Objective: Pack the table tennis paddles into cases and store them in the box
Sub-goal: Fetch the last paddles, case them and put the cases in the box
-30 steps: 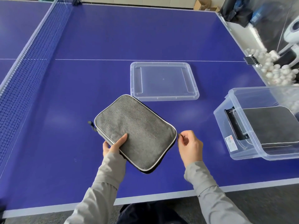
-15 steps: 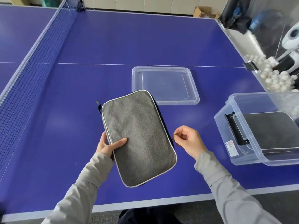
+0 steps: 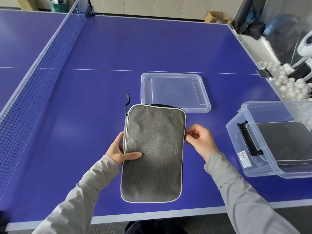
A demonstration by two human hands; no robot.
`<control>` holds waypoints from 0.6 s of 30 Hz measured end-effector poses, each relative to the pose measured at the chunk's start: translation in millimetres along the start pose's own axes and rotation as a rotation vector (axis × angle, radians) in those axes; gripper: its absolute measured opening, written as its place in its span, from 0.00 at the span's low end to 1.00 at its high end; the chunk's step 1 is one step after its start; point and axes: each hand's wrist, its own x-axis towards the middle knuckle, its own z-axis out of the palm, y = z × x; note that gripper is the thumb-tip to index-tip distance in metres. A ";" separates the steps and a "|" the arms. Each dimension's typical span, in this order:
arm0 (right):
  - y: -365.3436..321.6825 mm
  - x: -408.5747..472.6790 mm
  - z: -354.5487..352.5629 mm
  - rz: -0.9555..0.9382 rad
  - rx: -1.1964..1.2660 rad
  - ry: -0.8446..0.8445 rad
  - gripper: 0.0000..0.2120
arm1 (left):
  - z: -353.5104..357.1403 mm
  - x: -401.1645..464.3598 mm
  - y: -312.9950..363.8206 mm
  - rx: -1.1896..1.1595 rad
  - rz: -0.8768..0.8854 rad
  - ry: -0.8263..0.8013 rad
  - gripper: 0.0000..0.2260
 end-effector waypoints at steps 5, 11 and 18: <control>-13.9 8.6 -12.9 -0.018 0.117 0.105 0.10 | -5.7 0.6 12.2 0.170 -0.001 -0.072 0.35; -24.8 9.3 -20.8 -0.065 -0.135 0.043 0.09 | -4.4 -3.8 23.2 0.534 0.026 -0.138 0.33; -41.7 1.9 -11.1 -0.197 -0.278 -0.002 0.08 | 4.8 -1.7 42.0 0.884 0.071 -0.139 0.35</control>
